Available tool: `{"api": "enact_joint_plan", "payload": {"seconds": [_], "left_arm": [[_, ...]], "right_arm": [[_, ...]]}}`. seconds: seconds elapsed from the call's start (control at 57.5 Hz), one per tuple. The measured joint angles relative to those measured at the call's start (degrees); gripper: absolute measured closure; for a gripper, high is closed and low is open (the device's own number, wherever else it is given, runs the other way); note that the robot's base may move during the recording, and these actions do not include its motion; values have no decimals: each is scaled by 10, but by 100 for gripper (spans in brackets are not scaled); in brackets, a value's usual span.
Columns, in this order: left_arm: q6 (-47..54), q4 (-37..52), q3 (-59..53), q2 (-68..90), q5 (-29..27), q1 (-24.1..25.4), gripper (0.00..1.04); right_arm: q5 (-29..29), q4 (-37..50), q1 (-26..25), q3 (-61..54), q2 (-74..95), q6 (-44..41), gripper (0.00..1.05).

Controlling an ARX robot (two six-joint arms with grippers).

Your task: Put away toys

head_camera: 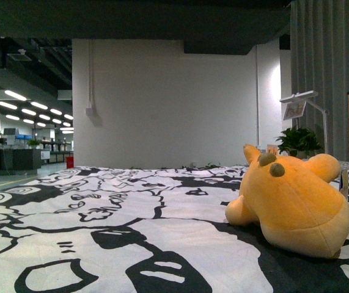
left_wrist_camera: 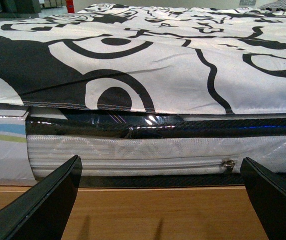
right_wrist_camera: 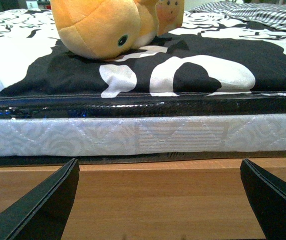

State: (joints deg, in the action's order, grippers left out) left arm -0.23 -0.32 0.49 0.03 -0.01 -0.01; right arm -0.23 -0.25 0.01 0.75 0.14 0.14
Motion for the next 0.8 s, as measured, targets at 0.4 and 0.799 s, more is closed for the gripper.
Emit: {"api": "enact_joint_plan", "payload": {"seconds": [0.4,0.799], "left_arm": [[0,0,0,0,0,0,6],[0,0,0,0,0,0,6]], "right_arm": [[198,94,52,-2,3,18,6],[186,230,63,-1,141,27,6]]}}
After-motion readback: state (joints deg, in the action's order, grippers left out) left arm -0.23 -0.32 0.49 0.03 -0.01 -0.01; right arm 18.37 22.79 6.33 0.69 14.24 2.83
